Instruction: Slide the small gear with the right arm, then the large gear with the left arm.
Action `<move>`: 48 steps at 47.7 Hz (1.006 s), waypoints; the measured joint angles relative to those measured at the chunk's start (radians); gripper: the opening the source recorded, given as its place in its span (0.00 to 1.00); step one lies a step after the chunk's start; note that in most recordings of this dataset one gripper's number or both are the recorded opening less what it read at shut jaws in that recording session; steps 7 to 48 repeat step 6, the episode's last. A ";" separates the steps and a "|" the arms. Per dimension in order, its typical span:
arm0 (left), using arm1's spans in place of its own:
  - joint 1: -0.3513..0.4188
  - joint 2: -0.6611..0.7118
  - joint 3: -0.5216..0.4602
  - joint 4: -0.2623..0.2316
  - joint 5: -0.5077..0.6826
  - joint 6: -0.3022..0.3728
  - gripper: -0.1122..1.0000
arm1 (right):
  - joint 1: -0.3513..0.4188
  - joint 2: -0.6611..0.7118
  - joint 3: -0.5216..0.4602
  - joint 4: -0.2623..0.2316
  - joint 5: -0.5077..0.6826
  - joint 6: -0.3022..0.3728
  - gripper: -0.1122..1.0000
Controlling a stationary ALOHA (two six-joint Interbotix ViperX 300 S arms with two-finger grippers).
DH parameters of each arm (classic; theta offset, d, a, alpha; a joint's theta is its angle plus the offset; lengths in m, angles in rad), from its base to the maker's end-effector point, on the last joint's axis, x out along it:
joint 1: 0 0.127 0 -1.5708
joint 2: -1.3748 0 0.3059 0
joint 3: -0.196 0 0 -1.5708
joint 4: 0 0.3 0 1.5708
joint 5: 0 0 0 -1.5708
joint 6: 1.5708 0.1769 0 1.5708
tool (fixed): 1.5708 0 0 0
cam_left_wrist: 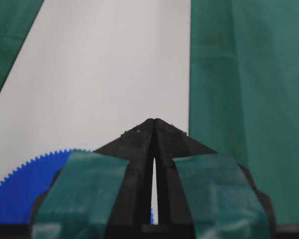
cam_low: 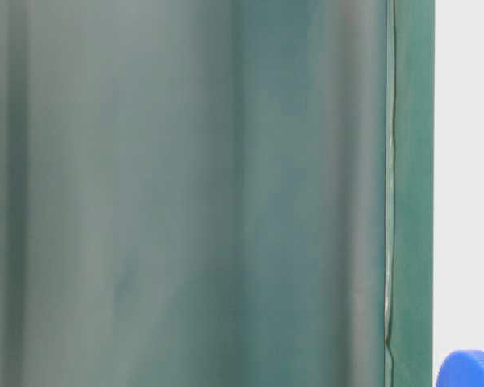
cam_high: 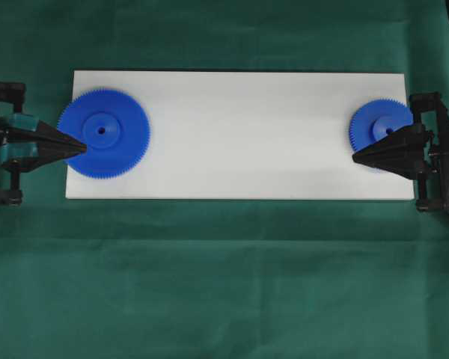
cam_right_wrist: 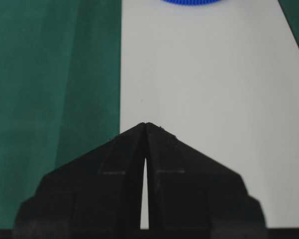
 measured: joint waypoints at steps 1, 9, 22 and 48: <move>0.000 -0.003 0.002 0.000 0.002 0.000 0.10 | 0.000 -0.003 0.000 0.000 0.000 0.000 0.55; 0.000 -0.018 0.012 0.000 0.002 0.000 0.10 | 0.002 -0.026 0.003 0.000 0.005 0.000 0.55; 0.000 -0.018 0.012 0.000 0.002 0.000 0.10 | 0.002 -0.026 0.003 0.000 0.005 0.000 0.55; 0.000 -0.018 0.012 0.000 0.002 0.000 0.10 | 0.002 -0.026 0.003 0.000 0.005 0.000 0.55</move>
